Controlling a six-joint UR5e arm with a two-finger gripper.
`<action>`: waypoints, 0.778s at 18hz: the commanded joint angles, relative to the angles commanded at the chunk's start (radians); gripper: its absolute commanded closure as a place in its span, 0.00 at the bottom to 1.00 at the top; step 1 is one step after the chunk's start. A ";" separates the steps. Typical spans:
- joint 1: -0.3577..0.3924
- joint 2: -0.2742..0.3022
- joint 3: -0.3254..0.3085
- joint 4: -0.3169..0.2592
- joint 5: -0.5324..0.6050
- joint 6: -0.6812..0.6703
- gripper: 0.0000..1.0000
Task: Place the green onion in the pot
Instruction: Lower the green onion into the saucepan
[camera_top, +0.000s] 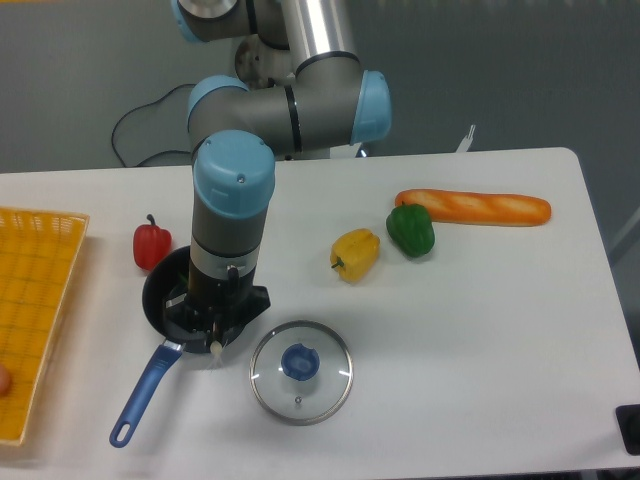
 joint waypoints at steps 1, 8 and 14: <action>0.000 0.000 0.000 0.000 0.000 0.000 0.81; -0.006 -0.008 -0.002 0.000 0.003 0.000 0.80; -0.017 -0.017 -0.002 0.002 0.006 0.003 0.80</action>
